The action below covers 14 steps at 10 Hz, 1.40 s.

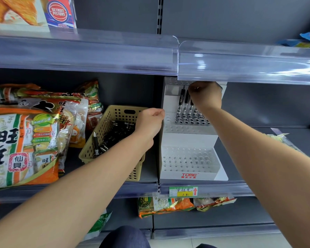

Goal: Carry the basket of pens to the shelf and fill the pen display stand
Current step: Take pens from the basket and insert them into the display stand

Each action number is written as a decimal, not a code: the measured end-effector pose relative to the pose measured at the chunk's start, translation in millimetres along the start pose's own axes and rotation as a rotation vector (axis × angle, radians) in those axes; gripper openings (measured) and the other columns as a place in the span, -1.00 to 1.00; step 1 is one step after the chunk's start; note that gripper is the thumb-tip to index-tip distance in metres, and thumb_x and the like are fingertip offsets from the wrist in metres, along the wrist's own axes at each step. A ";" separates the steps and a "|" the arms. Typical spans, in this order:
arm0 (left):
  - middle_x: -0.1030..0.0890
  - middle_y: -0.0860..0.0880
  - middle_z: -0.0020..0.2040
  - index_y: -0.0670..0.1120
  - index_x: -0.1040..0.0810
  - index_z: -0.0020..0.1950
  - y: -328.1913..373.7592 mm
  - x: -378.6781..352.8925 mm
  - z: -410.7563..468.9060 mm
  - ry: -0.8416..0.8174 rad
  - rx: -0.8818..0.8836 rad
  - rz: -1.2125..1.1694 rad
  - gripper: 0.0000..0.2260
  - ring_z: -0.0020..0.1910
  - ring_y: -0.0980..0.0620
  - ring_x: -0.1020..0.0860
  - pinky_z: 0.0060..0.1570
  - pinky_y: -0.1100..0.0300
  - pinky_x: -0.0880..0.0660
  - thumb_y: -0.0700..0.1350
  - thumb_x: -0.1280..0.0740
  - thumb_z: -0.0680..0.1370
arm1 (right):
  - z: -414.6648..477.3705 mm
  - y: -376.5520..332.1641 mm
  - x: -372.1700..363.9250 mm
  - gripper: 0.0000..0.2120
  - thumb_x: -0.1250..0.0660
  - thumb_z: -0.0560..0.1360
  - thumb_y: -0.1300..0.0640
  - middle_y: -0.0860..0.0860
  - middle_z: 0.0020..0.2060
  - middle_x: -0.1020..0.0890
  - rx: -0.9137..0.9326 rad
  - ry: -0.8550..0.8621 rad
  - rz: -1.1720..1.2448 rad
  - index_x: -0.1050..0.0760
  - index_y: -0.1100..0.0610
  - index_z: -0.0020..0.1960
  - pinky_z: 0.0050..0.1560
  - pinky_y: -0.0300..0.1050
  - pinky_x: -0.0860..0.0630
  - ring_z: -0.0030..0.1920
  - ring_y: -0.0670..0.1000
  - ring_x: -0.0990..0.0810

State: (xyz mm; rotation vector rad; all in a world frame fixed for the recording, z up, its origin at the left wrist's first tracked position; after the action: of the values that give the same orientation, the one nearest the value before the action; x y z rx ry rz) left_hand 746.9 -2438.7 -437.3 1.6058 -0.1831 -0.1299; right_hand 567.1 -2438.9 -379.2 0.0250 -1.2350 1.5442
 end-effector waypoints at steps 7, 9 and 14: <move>-0.59 -0.05 0.17 -0.14 -0.57 0.24 -0.8 0.4 0.8 0.002 -0.002 -0.005 -0.77 0.19 0.00 -0.52 0.29 0.01 -0.45 -0.17 -0.30 0.59 | 1.3 -2.1 5.4 -0.90 -0.40 0.48 0.07 0.03 -0.10 -0.71 -0.059 -0.044 0.108 -0.67 0.04 -0.06 -0.12 -0.22 -0.46 -0.06 0.01 -0.63; -0.59 -0.06 0.17 -0.13 -0.57 0.24 -1.0 0.6 1.7 0.002 -0.002 -0.010 -0.77 0.19 -0.01 -0.53 0.29 0.01 -0.45 -0.18 -0.30 0.59 | 4.0 -2.0 4.5 -0.83 -0.42 0.46 0.06 0.10 -0.17 -0.69 -0.095 -0.050 0.115 -0.67 0.16 -0.12 -0.22 -0.22 -0.36 -0.18 0.05 -0.60; -0.59 -0.06 0.18 -0.12 -0.57 0.24 -3.5 3.0 3.4 0.006 -0.009 -0.009 -0.77 0.19 -0.02 -0.53 0.28 0.00 -0.46 -0.16 -0.30 0.59 | 1.2 -5.9 4.1 -0.87 -0.36 0.50 0.08 0.05 -0.08 -0.70 -0.031 -0.019 0.015 -0.68 0.07 -0.07 -0.19 -0.26 -0.33 0.00 0.04 -0.62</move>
State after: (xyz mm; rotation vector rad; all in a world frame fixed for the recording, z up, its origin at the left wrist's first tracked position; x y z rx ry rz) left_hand 749.3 -2442.5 -440.9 1.5984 -0.1711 -0.1327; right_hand 569.1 -2437.8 -372.3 0.0103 -1.2759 1.5408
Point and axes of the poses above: each hand's wrist, its own z-axis towards the middle knuckle, its own x-axis out of the back of the hand, y = z × x, the point moved 4 cm from there along z, towards the middle knuckle
